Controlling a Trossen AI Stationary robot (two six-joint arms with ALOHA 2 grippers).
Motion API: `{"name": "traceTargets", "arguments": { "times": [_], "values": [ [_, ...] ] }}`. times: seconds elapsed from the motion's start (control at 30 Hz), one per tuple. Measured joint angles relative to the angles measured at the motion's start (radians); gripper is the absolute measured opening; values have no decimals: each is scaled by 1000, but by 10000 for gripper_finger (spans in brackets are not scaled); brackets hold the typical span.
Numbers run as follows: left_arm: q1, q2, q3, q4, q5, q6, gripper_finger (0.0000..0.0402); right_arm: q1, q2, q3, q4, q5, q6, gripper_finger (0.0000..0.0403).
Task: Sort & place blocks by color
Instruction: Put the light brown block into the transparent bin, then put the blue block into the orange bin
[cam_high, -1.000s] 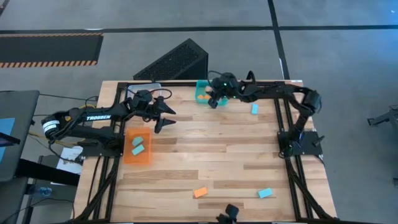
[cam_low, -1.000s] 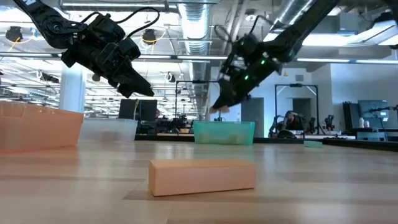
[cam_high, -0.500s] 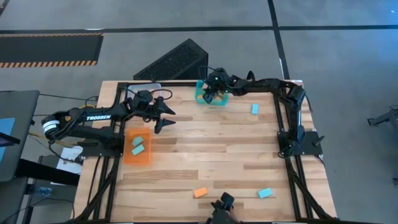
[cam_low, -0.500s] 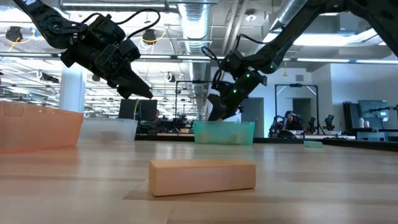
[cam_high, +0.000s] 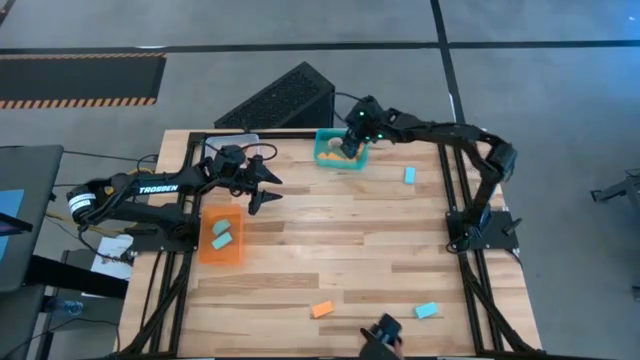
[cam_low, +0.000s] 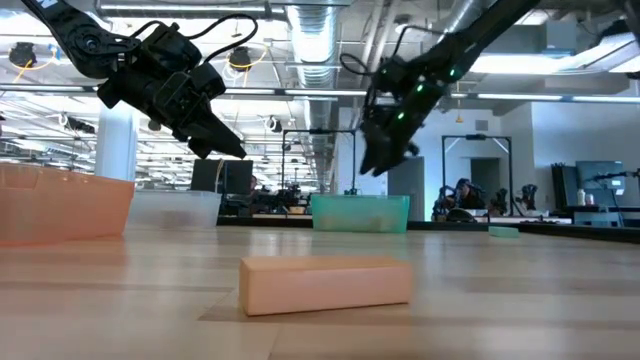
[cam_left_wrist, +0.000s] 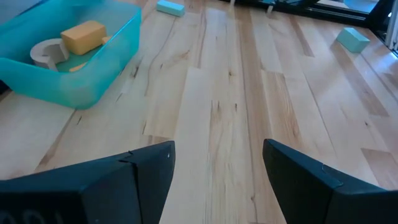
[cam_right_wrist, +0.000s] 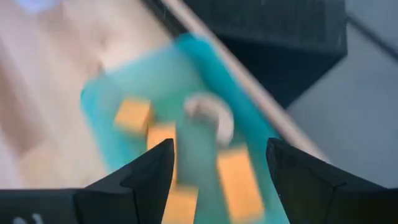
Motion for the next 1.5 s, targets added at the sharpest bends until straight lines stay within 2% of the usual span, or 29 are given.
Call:
{"name": "traceTargets", "arguments": {
  "times": [0.13,0.27,0.43,0.6,0.77,1.17,1.23,1.33,1.5],
  "values": [
    [0,0,0,1,0,1,228,0,-92,-8,-254,-1,86,275],
    [0,0,0,5,0,8,229,-7,-194,-90,-380,63,237,275],
    [0,0,0,6,0,8,229,-8,-329,-284,-391,211,457,275],
    [0,0,0,20,0,8,229,-8,-368,-438,-372,226,802,276],
    [0,0,0,24,6,-2,229,-14,-363,-524,-355,254,898,276],
    [0,0,0,23,8,-12,229,-14,-361,-643,-279,262,948,273],
    [0,0,0,23,8,-12,229,-13,-361,-656,-272,262,944,263],
    [0,0,0,23,8,-14,229,-1,-362,-660,-267,264,921,225],
    [0,0,0,23,7,-43,229,24,-363,-661,-230,270,813,110]
  ]
}}
